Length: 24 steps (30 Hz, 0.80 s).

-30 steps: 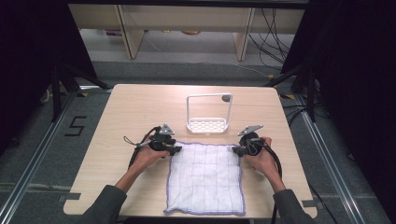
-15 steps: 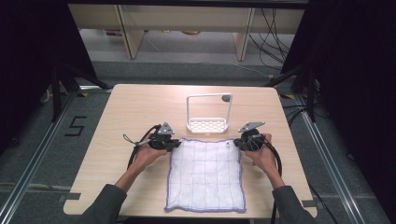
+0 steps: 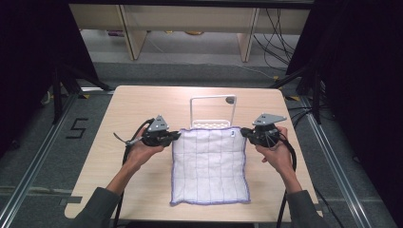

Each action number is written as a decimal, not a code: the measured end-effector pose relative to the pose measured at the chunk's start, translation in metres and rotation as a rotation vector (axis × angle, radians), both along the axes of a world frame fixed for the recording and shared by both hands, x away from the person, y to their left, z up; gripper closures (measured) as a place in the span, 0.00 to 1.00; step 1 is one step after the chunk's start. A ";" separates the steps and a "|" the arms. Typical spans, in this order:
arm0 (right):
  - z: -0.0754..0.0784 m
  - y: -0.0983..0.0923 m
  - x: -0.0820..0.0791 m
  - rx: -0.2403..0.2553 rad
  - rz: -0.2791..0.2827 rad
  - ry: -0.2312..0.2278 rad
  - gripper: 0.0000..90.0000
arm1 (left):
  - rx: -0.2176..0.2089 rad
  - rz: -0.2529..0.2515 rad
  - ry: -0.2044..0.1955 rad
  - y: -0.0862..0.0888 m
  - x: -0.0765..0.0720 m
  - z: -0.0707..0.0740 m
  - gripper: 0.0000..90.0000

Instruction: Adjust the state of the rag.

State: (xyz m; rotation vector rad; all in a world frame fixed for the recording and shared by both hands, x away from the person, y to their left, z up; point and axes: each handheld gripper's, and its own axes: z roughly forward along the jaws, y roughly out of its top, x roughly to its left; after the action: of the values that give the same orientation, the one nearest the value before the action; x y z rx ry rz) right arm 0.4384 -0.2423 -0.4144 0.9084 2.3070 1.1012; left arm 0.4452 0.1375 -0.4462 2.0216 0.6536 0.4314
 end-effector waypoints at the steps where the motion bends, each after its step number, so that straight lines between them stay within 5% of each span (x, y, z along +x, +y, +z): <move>1: 0.003 0.000 -0.005 0.006 -0.001 -0.004 0.95 | -0.001 -0.011 -0.008 0.001 -0.005 0.003 0.95; 11: 0.001 -0.008 -0.057 0.000 0.072 -0.036 0.95 | 0.032 -0.101 -0.059 0.005 -0.067 0.004 0.95; 14: -0.011 -0.013 -0.081 0.022 0.090 -0.027 0.94 | 0.078 -0.130 -0.063 0.003 -0.083 -0.004 0.95; 24: -0.033 -0.016 -0.105 0.024 0.102 0.001 0.94 | 0.072 -0.139 -0.057 0.001 -0.113 -0.026 0.95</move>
State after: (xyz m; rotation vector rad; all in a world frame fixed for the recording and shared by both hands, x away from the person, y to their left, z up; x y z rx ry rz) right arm 0.3339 -0.2578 -0.4476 0.8074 2.3683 1.1732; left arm 0.3320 0.1388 -0.4725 2.0998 0.4650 0.4327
